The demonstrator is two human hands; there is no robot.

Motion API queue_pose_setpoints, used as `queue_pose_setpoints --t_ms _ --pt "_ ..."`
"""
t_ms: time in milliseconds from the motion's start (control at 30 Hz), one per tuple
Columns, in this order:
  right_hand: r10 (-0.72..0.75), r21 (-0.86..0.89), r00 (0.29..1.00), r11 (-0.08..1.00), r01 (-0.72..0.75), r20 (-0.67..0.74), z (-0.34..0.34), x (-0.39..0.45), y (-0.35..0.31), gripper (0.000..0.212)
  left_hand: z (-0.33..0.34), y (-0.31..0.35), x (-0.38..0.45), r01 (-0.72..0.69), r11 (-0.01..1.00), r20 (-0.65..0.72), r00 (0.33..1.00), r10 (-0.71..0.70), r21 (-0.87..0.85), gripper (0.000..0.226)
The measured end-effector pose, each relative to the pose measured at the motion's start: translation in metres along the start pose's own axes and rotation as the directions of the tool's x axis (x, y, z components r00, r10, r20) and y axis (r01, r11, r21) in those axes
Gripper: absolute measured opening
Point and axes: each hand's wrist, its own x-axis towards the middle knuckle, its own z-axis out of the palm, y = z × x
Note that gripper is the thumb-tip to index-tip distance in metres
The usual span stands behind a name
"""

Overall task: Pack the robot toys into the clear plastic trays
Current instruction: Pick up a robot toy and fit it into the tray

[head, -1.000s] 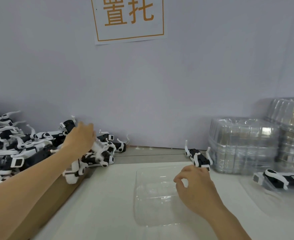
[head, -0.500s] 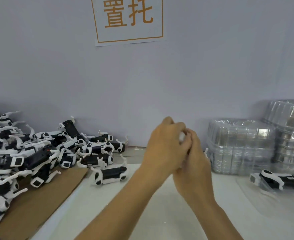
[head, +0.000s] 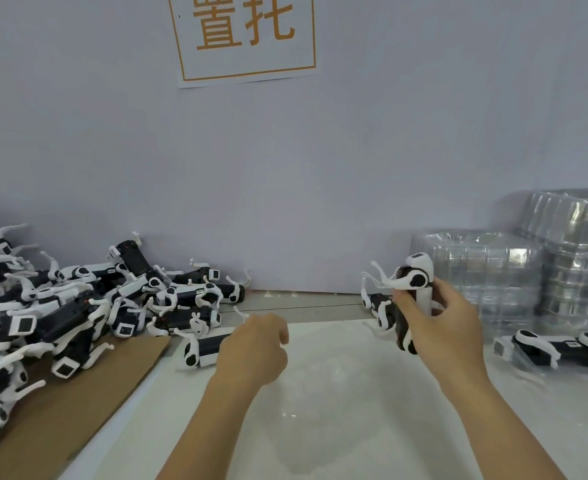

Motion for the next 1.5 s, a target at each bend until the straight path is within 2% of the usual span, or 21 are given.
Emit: queue_pose_setpoints --t_ms 67,167,233,300,400,433,500,567,600,700,767,867,967,1100,1167,1200,1267,1333,1367,1433,1500 --pt "0.037 0.011 0.999 0.999 -0.037 0.002 0.000 0.002 0.002 0.016 -0.007 0.009 -0.005 0.040 0.996 0.080 0.996 -0.046 0.077 0.023" --pt "0.043 -0.024 0.999 0.999 -0.044 -0.009 0.000 0.004 0.001 0.029 -0.018 0.023 -0.017 0.055 0.998 0.328 0.944 -0.044 -0.023 0.019" --pt "0.000 -0.054 1.000 0.999 0.000 0.000 -0.001 0.004 -0.005 0.024 -0.024 0.029 -0.021 0.026 0.998 0.407 0.914 -0.003 -0.050 0.032" --pt "-0.049 -0.060 0.997 0.997 0.053 0.061 -0.003 0.003 -0.012 0.013 -0.025 0.028 -0.016 -0.013 0.999 0.308 0.951 0.023 -0.036 0.041" --pt "-0.083 -0.074 0.983 0.993 0.096 0.161 -0.004 0.002 -0.018 0.010 -0.017 0.009 -0.004 -0.013 0.999 -0.037 0.999 0.011 -0.051 0.030" --pt "-0.065 -0.088 0.981 0.993 0.082 0.181 -0.004 0.002 -0.020 0.010 -0.011 0.000 0.000 -0.037 0.999 -0.087 0.996 0.034 -0.037 0.035" --pt "0.004 -0.088 0.974 0.996 0.016 0.226 -0.004 0.003 -0.021 0.030 0.004 -0.018 0.004 -0.118 0.990 -0.002 0.993 0.119 -0.078 0.050" --pt "0.039 -0.112 0.959 0.994 -0.007 0.279 -0.004 0.003 -0.024 0.041 0.017 -0.026 0.003 -0.106 0.971 0.097 0.987 0.129 -0.213 0.050" --pt "0.032 -0.131 0.950 0.991 0.010 0.311 -0.005 0.004 -0.024 0.041 0.023 -0.027 0.004 -0.110 0.969 0.076 0.989 0.130 -0.223 0.046" --pt "-0.001 -0.143 0.912 0.988 0.065 0.409 -0.008 0.003 -0.031 0.030 0.027 -0.013 0.000 -0.120 0.993 -0.069 0.991 0.118 -0.018 0.039" --pt "-0.040 -0.166 0.888 0.978 0.129 0.457 -0.010 0.002 -0.036 0.025 0.024 0.004 -0.006 -0.102 0.994 -0.075 0.992 0.104 0.032 0.040" --pt "-0.069 -0.183 0.865 0.966 0.182 0.497 -0.010 0.000 -0.044 0.022 0.020 0.020 -0.014 -0.090 0.996 0.000 0.996 0.090 0.003 0.031" --pt "-0.060 -0.194 0.863 0.964 0.180 0.502 -0.011 0.001 -0.046 0.021 0.006 0.020 -0.017 -0.109 0.988 0.075 0.990 0.117 -0.106 0.017" --pt "0.013 -0.217 0.852 0.969 0.118 0.523 -0.010 0.002 -0.039 0.022 -0.018 0.008 -0.020 -0.158 0.964 0.295 0.930 0.218 -0.213 0.010" --pt "0.061 -0.236 0.839 0.968 0.082 0.541 -0.008 0.001 -0.035 0.024 -0.026 0.000 -0.021 -0.171 0.955 0.351 0.902 0.251 -0.241 0.022" --pt "0.070 -0.240 0.832 0.968 0.078 0.550 -0.007 0.001 -0.034 0.026 -0.028 -0.004 -0.020 -0.174 0.948 0.345 0.902 0.262 -0.265 0.040" --pt "0.056 -0.207 0.819 0.975 0.077 0.571 -0.005 0.000 -0.035 0.027 -0.029 -0.009 -0.018 -0.183 0.903 0.257 0.919 0.297 -0.390 0.084" --pt "0.023 -0.151 0.802 0.985 0.085 0.597 -0.004 -0.002 -0.040 0.027 -0.027 -0.006 -0.017 -0.253 0.770 0.102 0.919 0.380 -0.586 0.107" --pt "0.006 -0.126 0.792 0.988 0.090 0.611 -0.002 -0.003 -0.043 0.026 -0.025 -0.003 -0.017 -0.295 0.673 0.031 0.904 0.427 -0.678 0.105" --pt "-0.024 -0.077 0.771 0.992 0.095 0.636 0.003 -0.007 -0.049 0.020 -0.020 0.005 -0.016 -0.354 0.489 -0.103 0.878 0.468 -0.797 0.081" --pt "-0.045 -0.045 0.768 0.994 0.095 0.638 0.010 -0.011 -0.053 0.011 -0.017 0.009 -0.016 -0.381 0.412 -0.206 0.889 0.409 -0.828 0.055"
